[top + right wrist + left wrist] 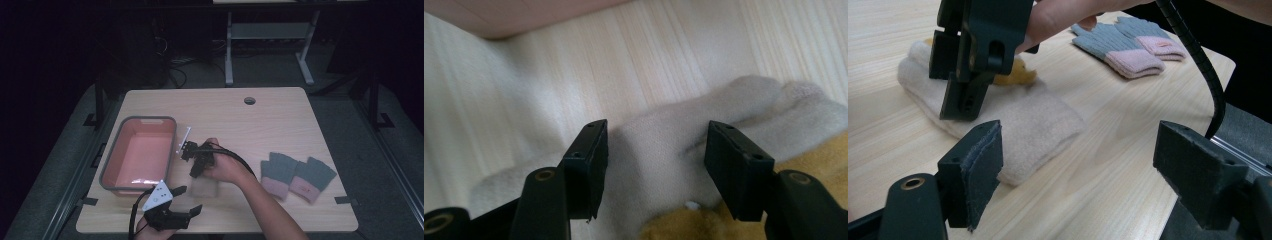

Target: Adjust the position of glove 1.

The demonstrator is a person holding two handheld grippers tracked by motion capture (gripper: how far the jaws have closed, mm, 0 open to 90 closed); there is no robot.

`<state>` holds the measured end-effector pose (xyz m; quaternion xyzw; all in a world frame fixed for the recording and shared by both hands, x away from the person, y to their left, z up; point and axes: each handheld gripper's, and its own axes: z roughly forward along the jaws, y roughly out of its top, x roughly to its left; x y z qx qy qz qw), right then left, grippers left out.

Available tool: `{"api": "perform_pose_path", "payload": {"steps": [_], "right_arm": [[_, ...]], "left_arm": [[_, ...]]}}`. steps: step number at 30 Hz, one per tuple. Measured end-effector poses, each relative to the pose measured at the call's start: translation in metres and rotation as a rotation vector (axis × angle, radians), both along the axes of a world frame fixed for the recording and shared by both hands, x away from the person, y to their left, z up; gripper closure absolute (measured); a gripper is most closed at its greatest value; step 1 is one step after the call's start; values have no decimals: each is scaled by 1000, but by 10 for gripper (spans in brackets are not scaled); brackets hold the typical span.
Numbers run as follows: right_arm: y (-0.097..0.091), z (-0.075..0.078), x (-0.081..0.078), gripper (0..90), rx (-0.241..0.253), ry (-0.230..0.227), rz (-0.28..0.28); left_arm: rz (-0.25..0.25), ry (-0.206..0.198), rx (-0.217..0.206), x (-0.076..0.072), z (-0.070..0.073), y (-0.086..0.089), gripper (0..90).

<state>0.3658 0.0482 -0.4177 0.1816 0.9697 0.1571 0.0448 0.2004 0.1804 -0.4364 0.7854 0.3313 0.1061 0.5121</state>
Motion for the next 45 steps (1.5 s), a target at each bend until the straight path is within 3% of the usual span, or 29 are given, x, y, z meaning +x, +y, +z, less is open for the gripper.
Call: {"api": "perform_pose_path", "payload": {"steps": [5,11,30,35,37,40,41,45], "right_arm": [[3,-6,-2,442,-51,-30,18],[-4,-6,-5,452,-69,-42,25],[-42,-6,-9,446,-47,-28,-15],[-47,-5,-11,411,-18,-25,-22],[-53,3,-13,387,33,-11,-45],[-58,7,-15,373,53,-12,-58],[-65,11,-16,363,81,1,-84],[-77,15,-18,357,108,2,-125]], "left_arm": [[3,0,-5,0,0,0,200],[5,6,-7,0,0,0,200],[-4,1,31,-1,-1,-7,201],[-9,27,18,2,-2,-10,211],[-9,46,17,5,-3,-12,210],[-5,61,12,7,-3,-14,210],[2,82,4,9,-2,-15,208],[16,100,-4,12,-1,-16,208]]}}
